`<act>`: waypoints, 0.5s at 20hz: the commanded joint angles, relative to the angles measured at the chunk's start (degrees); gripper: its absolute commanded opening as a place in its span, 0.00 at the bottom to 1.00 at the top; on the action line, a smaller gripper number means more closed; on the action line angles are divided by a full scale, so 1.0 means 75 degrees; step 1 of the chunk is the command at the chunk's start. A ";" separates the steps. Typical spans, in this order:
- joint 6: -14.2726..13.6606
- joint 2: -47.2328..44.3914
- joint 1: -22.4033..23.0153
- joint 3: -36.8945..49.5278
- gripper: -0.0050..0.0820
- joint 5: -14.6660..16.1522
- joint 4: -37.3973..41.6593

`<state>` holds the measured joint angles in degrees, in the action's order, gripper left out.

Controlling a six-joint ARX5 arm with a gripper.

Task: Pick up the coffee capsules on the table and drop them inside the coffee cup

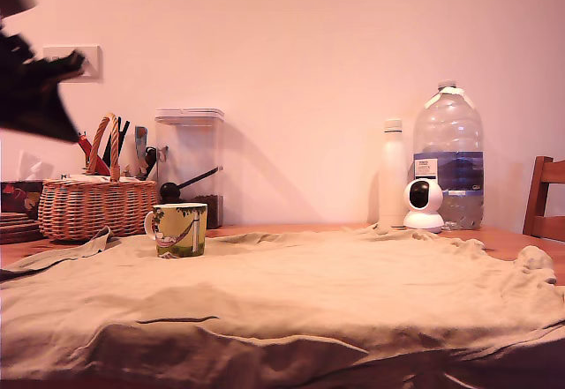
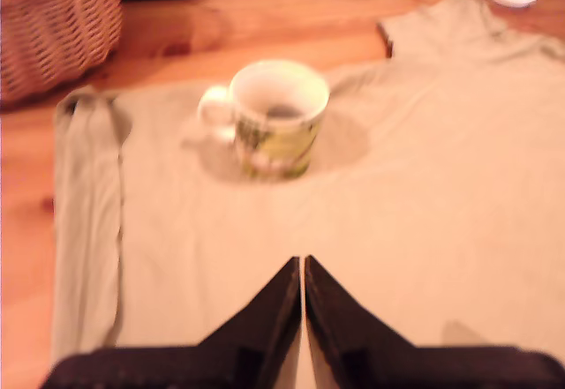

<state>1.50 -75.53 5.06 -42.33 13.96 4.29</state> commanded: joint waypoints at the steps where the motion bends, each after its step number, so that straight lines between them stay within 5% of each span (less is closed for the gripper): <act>1: 0.0108 0.0385 -0.0076 0.0589 0.04 -0.0058 0.0259; 10: 0.0411 0.2299 -0.0111 0.2911 0.04 -0.0157 0.1093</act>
<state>4.23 -59.70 4.38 -22.17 12.88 11.88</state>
